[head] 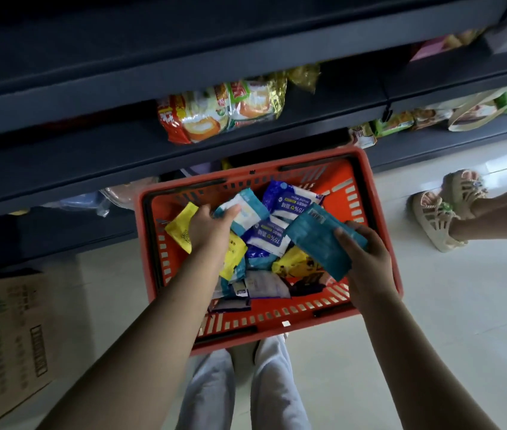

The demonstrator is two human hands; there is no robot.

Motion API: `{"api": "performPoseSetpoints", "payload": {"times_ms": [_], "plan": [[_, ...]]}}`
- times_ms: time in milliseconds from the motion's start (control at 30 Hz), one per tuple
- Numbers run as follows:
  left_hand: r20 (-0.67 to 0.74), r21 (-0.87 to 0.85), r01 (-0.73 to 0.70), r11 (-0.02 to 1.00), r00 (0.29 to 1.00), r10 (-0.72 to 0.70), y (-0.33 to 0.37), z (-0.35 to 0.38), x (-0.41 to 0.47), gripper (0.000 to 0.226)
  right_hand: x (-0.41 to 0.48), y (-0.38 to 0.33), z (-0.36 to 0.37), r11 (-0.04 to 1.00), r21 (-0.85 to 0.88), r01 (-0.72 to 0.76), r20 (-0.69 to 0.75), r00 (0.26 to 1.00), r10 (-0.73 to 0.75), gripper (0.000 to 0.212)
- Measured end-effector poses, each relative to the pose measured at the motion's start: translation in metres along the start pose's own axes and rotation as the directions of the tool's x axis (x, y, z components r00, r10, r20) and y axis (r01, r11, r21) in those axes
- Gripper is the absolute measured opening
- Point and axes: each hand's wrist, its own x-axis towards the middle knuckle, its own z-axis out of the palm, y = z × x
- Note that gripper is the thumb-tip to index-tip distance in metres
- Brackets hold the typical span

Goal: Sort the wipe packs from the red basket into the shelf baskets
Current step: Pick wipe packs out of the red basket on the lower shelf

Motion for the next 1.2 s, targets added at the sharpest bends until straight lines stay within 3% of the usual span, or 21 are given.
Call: {"api": "performPoseSetpoints", "payload": {"times_ms": [100, 200, 300, 500, 667, 800, 900, 1033, 1133, 1200], "plan": [[0.106, -0.177, 0.017, 0.984, 0.994, 0.002, 0.029, -0.043, -0.045, 0.033, -0.038, -0.045, 0.005, 0.995, 0.09, 0.041, 0.044, 0.998, -0.046, 0.052], [0.236, -0.39, 0.112, 0.914, 0.972, -0.018, 0.064, -0.099, -0.107, 0.022, -0.09, -0.097, 0.017, 0.986, 0.134, 0.098, 0.132, 0.985, -0.115, 0.037], [0.31, -0.531, 0.128, 0.838, 0.949, 0.052, 0.093, -0.155, -0.167, 0.011, -0.144, -0.146, 0.04, 0.98, 0.144, 0.138, 0.241, 0.956, -0.17, 0.03], [0.285, -0.706, 0.031, 0.707, 0.927, 0.244, 0.147, -0.264, -0.233, 0.028, -0.243, -0.219, 0.113, 0.962, 0.027, 0.271, 0.519, 0.819, -0.245, 0.022], [0.229, -0.755, -0.104, 0.647, 0.883, 0.409, 0.179, -0.364, -0.248, 0.028, -0.322, -0.253, 0.197, 0.827, -0.103, 0.553, 0.649, 0.667, -0.366, 0.014], [0.208, -0.737, -0.196, 0.647, 0.845, 0.493, 0.191, -0.445, -0.242, 0.028, -0.383, -0.251, 0.257, 0.719, -0.179, 0.672, 0.729, 0.581, -0.362, 0.025], [0.195, -0.731, -0.24, 0.639, 0.824, 0.532, 0.194, -0.496, -0.235, 0.026, -0.415, -0.243, 0.293, 0.674, -0.218, 0.706, 0.734, 0.574, -0.364, 0.032], [0.212, -0.738, -0.243, 0.629, 0.802, 0.558, 0.196, -0.539, -0.226, 0.029, -0.435, -0.239, 0.325, 0.768, -0.154, 0.621, 0.672, 0.636, -0.379, 0.021], [0.228, -0.755, -0.218, 0.619, 0.797, 0.56, 0.204, -0.558, -0.217, 0.029, -0.433, -0.248, 0.34, 0.879, -0.099, 0.465, 0.661, 0.691, -0.291, 0.04], [0.224, -0.775, -0.198, 0.6, 0.801, 0.554, 0.21, -0.566, -0.207, 0.031, -0.429, -0.257, 0.348, 0.913, -0.075, 0.401, 0.658, 0.708, -0.257, 0.04]]}}
